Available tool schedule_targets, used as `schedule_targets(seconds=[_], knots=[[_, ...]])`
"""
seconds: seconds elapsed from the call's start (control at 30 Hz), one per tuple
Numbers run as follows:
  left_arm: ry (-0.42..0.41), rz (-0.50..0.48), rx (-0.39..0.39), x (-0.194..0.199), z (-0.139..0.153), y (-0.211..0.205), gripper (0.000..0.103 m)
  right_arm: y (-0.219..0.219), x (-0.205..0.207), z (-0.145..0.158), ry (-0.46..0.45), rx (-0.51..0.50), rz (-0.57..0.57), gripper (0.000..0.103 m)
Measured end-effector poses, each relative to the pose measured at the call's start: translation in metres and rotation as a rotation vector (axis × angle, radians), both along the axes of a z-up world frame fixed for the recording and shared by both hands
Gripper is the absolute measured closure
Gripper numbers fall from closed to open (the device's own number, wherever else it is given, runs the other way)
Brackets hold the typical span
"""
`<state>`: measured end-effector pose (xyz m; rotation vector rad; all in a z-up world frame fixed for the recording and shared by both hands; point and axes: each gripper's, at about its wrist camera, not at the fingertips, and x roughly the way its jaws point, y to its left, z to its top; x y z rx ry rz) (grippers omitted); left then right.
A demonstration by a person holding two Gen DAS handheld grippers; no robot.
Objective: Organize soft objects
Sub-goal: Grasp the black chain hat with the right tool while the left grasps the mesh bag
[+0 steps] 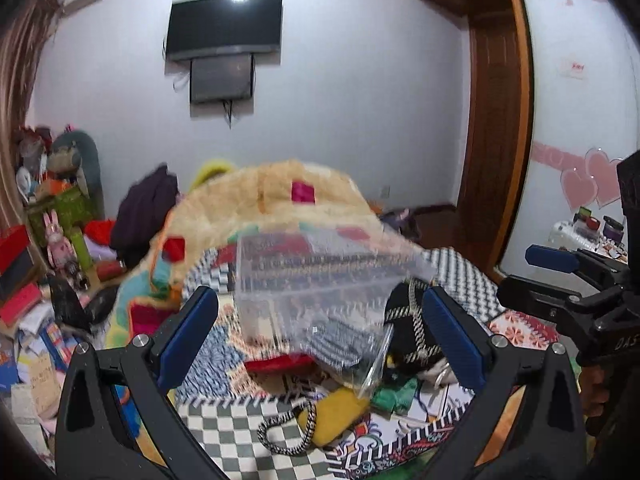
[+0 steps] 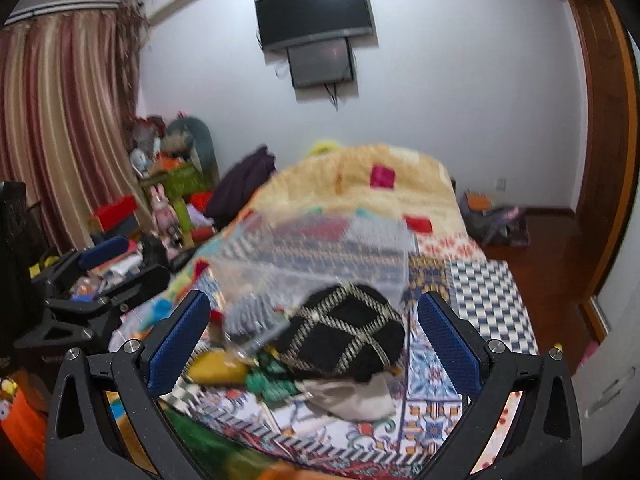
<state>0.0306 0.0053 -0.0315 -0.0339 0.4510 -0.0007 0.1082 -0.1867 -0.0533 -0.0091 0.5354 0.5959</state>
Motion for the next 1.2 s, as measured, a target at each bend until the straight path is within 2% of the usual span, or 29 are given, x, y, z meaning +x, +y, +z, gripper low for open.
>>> schedule_targets(seconds=[0.1,0.13,0.23,0.43,0.6,0.67,0.77,0.83,0.9,1.03,1.2], knots=[[0.070,0.005,-0.024,0.013,-0.016,0.005,0.002,-0.001,0.011,-0.015,0.058,-0.016,-0.005,0.001],[0.085,0.009,-0.029,0.016,-0.020,0.007,0.008,-0.001,0.016,-0.021,0.081,-0.022,-0.007,0.003],[0.145,0.016,-0.061,0.030,-0.033,0.014,0.016,-0.001,0.027,-0.033,0.132,-0.032,-0.007,0.011],[0.206,-0.024,-0.135,0.052,-0.047,0.019,0.019,0.004,0.046,-0.050,0.224,-0.045,0.000,0.029],[0.273,-0.041,-0.175,0.074,-0.064,0.017,0.022,0.009,0.058,-0.059,0.268,-0.065,0.000,0.037],[0.302,-0.051,-0.191,0.080,-0.072,0.016,0.026,0.010,0.059,-0.064,0.281,-0.068,0.005,0.042],[0.342,-0.068,-0.204,0.086,-0.085,0.014,0.037,0.010,0.061,-0.069,0.299,-0.062,0.009,0.051],[0.350,-0.085,-0.221,0.088,-0.089,0.013,0.046,0.009,0.062,-0.070,0.303,-0.055,0.011,0.062],[0.346,-0.090,-0.225,0.088,-0.088,0.012,0.051,0.008,0.060,-0.070,0.304,-0.047,0.015,0.066],[0.341,-0.115,-0.225,0.087,-0.087,0.010,0.069,0.006,0.058,-0.066,0.286,-0.038,0.016,0.076],[0.312,-0.117,-0.187,0.078,-0.079,0.007,0.076,0.005,0.050,-0.055,0.252,-0.029,0.026,0.084]])
